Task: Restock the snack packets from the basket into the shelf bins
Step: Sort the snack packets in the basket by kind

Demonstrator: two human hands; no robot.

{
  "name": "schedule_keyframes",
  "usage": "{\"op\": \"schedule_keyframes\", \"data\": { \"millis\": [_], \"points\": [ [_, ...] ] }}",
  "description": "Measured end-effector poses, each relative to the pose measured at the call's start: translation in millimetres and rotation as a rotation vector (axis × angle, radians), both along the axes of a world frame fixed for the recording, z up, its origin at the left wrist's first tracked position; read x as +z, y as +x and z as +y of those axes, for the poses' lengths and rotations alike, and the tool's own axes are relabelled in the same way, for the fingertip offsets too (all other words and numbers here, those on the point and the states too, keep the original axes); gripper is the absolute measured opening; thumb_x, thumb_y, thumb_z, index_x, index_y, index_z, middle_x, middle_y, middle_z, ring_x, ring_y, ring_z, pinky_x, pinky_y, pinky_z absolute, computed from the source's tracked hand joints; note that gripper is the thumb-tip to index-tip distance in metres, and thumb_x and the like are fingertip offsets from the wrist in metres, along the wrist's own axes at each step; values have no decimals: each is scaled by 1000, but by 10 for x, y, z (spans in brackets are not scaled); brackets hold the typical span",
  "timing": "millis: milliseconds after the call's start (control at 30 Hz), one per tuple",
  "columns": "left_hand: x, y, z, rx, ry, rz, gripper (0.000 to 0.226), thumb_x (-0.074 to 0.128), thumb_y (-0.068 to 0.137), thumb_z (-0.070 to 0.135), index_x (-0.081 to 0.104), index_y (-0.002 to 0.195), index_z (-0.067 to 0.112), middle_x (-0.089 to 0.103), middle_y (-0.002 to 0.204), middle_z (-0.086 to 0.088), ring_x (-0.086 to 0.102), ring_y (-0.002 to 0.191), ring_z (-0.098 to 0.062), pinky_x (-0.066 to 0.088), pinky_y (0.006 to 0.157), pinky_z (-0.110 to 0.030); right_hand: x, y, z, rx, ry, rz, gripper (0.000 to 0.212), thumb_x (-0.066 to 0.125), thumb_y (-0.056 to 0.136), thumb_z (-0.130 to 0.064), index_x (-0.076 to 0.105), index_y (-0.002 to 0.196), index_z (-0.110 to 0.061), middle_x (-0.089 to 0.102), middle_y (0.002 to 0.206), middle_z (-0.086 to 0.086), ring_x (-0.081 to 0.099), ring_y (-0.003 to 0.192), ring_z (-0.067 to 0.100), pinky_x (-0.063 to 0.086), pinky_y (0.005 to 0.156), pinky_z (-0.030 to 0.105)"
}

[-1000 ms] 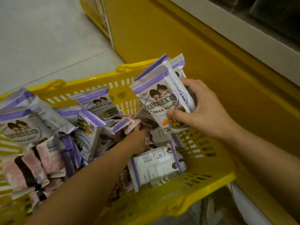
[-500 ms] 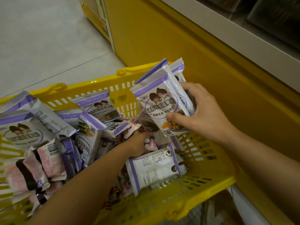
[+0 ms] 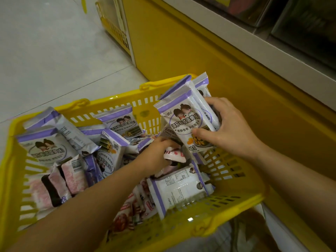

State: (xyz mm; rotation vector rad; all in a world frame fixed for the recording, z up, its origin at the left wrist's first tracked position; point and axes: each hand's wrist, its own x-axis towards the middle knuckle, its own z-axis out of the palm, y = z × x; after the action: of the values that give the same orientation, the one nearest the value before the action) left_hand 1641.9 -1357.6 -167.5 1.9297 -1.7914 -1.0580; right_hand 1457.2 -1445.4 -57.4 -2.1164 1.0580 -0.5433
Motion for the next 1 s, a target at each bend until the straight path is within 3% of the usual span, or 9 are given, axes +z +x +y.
{"op": "schedule_keyframes", "data": {
  "millis": [200,500,600,667,767,833,900,967,1000],
  "points": [
    [593,201,386,35,-103,-53,53,71,83,13,52,126,35,31,142,5,38,129,-12,27,97,-13,20,-12,67,-58,17,-35,70,83,66,-34,51,129,-32,49,110,-6,55,97,9,52,89,40],
    [1349,781,1308,107,-20,-134,54,71,82,18,50,124,44,40,134,12,44,122,-9,40,100,-30,162,88,449,61,-92,69,66,83,68,-35,52,126,-30,50,111,-1,52,98,16,43,81,32],
    [1453,819,1678,34,-26,-288,56,76,78,28,51,126,42,38,139,9,42,126,-10,39,104,-31,217,210,573,95,-114,85,65,83,69,-33,53,126,-27,51,112,1,49,98,16,36,79,27],
    [1423,764,1918,-114,106,-457,66,75,75,46,45,134,40,31,144,8,43,126,-13,41,102,-30,249,274,647,110,-104,96,67,83,69,-33,52,128,-26,50,112,2,47,96,14,34,79,25],
    [1336,683,2144,-232,474,-682,80,61,83,53,15,148,45,-1,160,9,45,130,-28,43,96,-38,285,324,728,135,-87,111,70,83,69,-33,51,130,-24,48,113,1,48,98,15,36,81,26],
    [1323,638,2144,-215,575,-794,77,44,85,69,1,147,50,-14,160,11,39,135,-36,34,103,-49,289,330,749,144,-89,127,72,84,68,-33,51,131,-24,48,114,1,48,100,15,35,83,26],
    [1325,602,2081,-177,618,-883,73,20,84,79,-5,146,51,-15,159,10,18,142,-42,4,107,-68,286,310,731,159,-91,141,71,84,68,-33,52,131,-22,51,117,3,48,103,16,35,83,27],
    [1317,577,2026,-128,615,-920,74,6,83,79,-7,148,45,-10,160,9,-10,144,-45,-28,90,-72,285,264,703,173,-80,144,68,84,68,-32,54,129,-22,53,115,4,50,101,17,36,81,27],
    [1316,569,2007,-130,597,-936,74,4,84,78,-3,149,44,-7,161,8,-20,141,-45,-36,80,-69,278,235,687,177,-77,146,67,84,68,-32,54,128,-23,54,114,5,50,100,17,36,80,27]
  ]
}}
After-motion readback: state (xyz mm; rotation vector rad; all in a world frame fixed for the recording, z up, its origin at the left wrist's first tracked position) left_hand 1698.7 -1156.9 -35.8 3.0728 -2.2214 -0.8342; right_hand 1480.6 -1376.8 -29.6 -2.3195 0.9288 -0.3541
